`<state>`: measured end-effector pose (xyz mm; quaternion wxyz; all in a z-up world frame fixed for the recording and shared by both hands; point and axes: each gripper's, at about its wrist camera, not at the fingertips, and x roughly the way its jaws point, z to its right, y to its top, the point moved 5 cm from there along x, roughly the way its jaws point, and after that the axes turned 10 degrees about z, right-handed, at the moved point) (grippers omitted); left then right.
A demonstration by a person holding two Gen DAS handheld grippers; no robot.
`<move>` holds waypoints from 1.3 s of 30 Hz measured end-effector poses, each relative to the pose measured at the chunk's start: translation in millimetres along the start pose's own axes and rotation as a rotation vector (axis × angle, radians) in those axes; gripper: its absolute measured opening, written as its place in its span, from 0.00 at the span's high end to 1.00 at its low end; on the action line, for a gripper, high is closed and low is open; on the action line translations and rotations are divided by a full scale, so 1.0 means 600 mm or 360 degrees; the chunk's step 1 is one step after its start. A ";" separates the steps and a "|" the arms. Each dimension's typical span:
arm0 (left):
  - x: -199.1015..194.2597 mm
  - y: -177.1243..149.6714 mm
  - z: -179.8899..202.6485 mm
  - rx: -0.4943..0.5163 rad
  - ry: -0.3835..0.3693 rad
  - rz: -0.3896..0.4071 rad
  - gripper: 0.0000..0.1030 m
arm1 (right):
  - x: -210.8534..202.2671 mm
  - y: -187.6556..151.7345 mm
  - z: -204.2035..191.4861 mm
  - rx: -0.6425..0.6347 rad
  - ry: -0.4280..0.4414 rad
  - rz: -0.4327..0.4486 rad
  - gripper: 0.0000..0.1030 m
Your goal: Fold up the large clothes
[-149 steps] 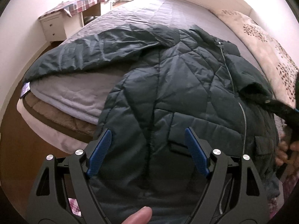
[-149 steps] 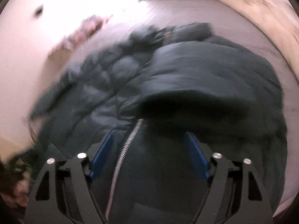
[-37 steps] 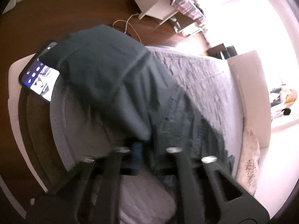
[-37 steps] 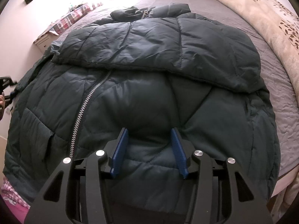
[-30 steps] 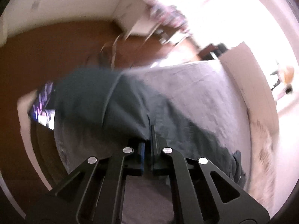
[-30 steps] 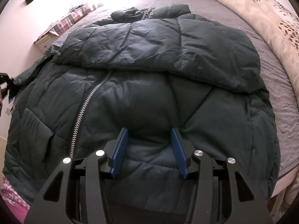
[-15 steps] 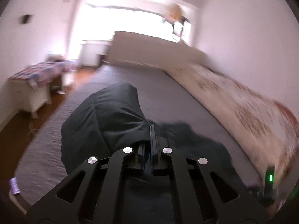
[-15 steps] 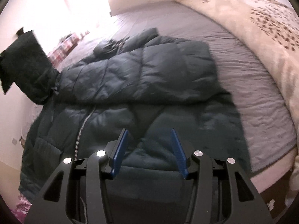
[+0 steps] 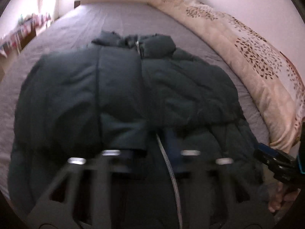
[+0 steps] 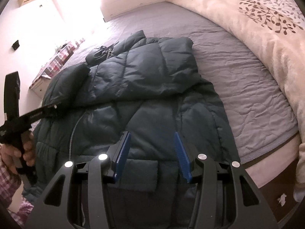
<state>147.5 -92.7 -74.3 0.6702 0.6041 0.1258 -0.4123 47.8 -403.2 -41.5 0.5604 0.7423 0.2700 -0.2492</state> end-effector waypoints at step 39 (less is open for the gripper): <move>-0.286 -0.145 -0.199 -0.0409 0.0288 0.0346 0.22 | 0.228 0.003 -0.538 -0.1228 0.0019 -0.0048 0.79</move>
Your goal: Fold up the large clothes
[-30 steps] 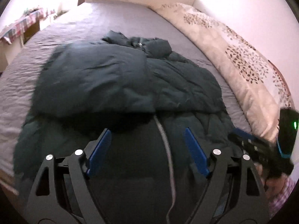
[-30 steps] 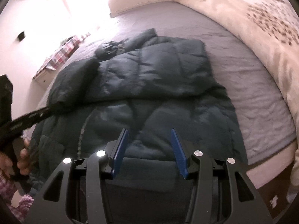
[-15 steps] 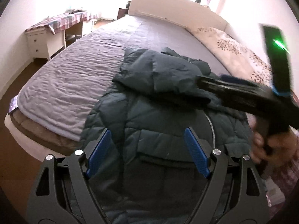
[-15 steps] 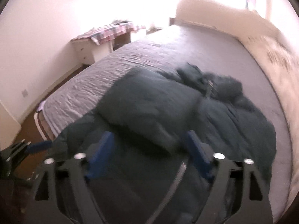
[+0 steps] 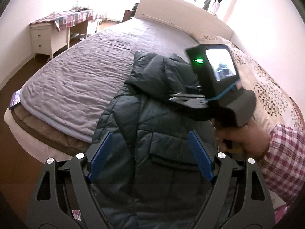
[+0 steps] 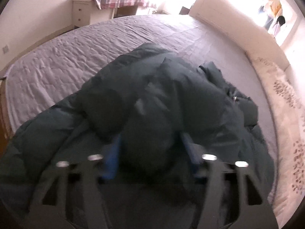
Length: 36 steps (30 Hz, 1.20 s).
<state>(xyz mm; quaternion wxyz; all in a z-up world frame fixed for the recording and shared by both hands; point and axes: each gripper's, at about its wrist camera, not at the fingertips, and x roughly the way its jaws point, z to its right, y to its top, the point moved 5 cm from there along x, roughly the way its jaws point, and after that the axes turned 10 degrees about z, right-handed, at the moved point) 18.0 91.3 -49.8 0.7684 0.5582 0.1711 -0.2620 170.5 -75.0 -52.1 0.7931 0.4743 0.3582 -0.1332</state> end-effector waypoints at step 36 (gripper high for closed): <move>0.016 -0.021 0.118 0.0333 0.0017 -0.0110 0.22 | -0.120 -0.317 0.372 0.1734 0.0251 -0.0053 0.90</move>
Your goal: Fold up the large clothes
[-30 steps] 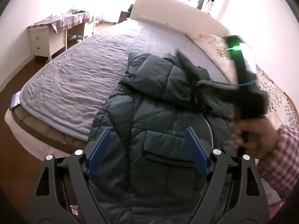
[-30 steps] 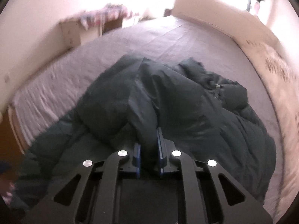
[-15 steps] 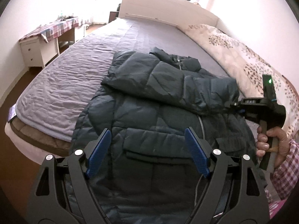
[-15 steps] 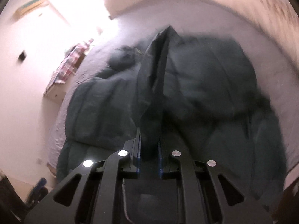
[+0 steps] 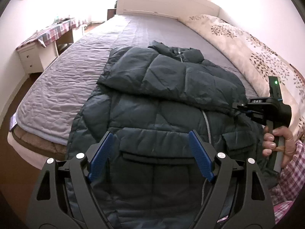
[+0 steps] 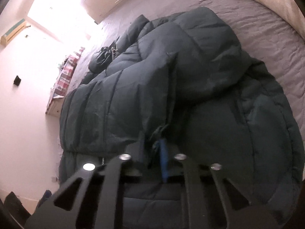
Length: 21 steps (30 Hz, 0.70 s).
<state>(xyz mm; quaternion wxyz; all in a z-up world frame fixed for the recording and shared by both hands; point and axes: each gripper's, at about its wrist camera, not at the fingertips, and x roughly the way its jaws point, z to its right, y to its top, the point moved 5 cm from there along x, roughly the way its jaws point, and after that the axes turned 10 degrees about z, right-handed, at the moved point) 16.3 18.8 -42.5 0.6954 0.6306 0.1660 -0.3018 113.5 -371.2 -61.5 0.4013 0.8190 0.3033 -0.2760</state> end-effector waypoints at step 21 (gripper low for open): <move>0.009 -0.009 0.003 -0.0016 0.0009 -0.0042 0.22 | -0.081 -0.021 -0.027 -0.0369 -0.0038 0.0211 0.81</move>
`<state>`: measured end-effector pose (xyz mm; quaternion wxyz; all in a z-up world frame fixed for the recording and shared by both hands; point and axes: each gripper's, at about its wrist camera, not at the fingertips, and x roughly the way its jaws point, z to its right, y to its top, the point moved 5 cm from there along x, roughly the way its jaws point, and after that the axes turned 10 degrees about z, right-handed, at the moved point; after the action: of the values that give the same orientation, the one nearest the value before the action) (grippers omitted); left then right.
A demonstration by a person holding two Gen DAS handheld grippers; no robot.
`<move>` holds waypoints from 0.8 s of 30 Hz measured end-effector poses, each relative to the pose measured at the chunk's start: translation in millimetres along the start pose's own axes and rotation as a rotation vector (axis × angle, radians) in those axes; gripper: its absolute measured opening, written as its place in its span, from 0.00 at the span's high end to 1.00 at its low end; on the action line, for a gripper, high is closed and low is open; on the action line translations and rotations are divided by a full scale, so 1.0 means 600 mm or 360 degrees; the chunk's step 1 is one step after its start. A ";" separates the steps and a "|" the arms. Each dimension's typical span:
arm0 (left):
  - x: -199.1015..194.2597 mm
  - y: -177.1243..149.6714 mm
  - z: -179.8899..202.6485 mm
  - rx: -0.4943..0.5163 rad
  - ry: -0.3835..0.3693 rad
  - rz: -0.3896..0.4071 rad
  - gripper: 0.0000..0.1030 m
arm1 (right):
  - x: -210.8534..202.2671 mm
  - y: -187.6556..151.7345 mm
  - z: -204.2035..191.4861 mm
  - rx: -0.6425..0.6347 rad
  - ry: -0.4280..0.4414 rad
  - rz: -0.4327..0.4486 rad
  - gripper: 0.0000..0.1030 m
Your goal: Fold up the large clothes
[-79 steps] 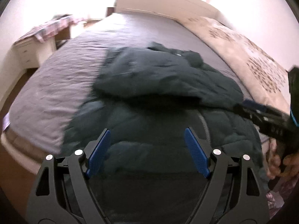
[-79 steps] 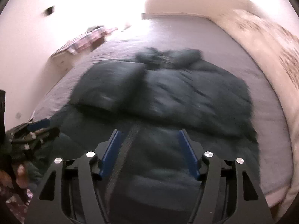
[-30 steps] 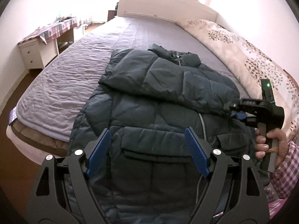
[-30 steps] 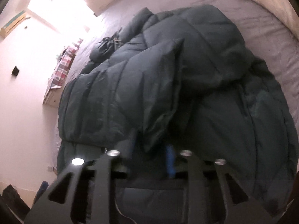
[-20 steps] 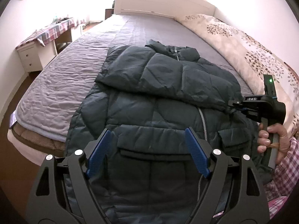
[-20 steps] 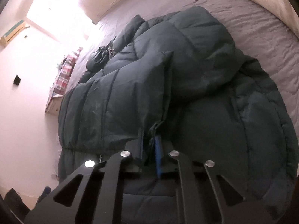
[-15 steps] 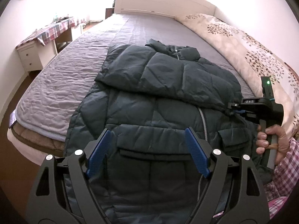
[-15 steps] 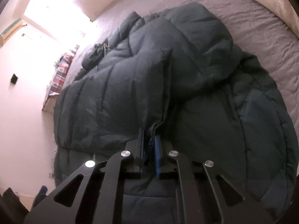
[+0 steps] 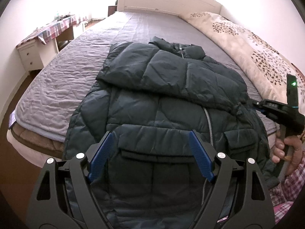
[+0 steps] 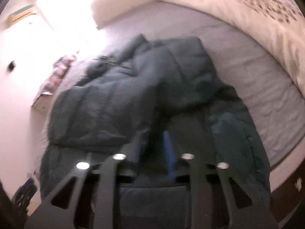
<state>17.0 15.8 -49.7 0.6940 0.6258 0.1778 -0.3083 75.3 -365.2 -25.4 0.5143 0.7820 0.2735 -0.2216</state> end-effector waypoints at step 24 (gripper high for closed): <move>-0.005 -0.004 -0.031 -0.0111 0.0030 0.0006 0.22 | 0.079 -0.048 -0.001 -0.0061 -0.0095 -0.0322 0.93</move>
<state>16.1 34.7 -52.6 0.7143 0.6044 0.1938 -0.2947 92.0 -345.8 -74.6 0.5122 0.7335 0.3396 -0.2903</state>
